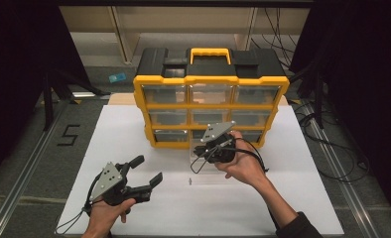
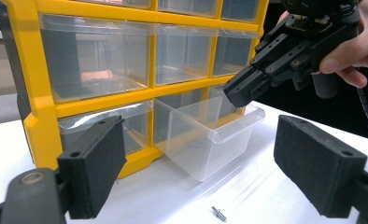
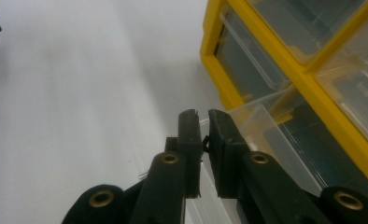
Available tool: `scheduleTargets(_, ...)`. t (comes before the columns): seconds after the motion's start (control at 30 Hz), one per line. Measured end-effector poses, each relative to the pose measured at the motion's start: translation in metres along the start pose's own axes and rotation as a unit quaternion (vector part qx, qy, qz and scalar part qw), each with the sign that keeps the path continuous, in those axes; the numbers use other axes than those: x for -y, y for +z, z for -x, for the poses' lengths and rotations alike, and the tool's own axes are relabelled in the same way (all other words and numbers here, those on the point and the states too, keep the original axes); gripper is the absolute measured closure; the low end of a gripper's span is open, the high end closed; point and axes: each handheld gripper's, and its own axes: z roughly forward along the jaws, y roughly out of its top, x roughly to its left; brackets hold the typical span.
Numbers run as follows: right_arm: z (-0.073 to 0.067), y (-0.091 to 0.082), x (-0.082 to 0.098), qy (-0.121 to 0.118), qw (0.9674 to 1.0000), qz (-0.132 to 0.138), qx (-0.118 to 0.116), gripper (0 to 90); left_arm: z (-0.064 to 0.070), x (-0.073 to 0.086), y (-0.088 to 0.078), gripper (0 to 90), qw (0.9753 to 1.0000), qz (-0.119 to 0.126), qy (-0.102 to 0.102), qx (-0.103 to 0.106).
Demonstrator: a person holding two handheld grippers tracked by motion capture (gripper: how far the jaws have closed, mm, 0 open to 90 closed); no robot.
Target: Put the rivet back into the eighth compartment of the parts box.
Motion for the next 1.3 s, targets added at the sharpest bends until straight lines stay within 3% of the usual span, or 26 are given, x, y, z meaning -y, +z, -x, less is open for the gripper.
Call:
scheduleTargets(0.5, 0.018, 0.001, 0.012, 0.021, 0.9994, -0.009, 0.028, 83.9, 0.000, 0.000, 0.000, 16.6, 1.0000, 0.000, 0.000, 0.000)
scheduleTargets(0.97, 0.027, 0.008, 0.024, 0.034, 0.9986, -0.026, 0.029, 83.2, 0.000, 0.000, 0.000, 16.6, 1.0000, 0.000, -0.001, -0.001)
scheduleTargets(1.13, 0.028, 0.010, 0.025, 0.032, 0.9981, -0.045, 0.027, 79.2, 0.000, 0.000, 0.000, 16.6, 1.0000, -0.001, -0.001, 0.000)
scheduleTargets(1.3, 0.026, 0.009, 0.023, 0.034, 0.9980, -0.035, 0.041, 67.7, 0.000, 0.000, 0.000, 16.6, 1.0000, 0.000, -0.002, -0.001)
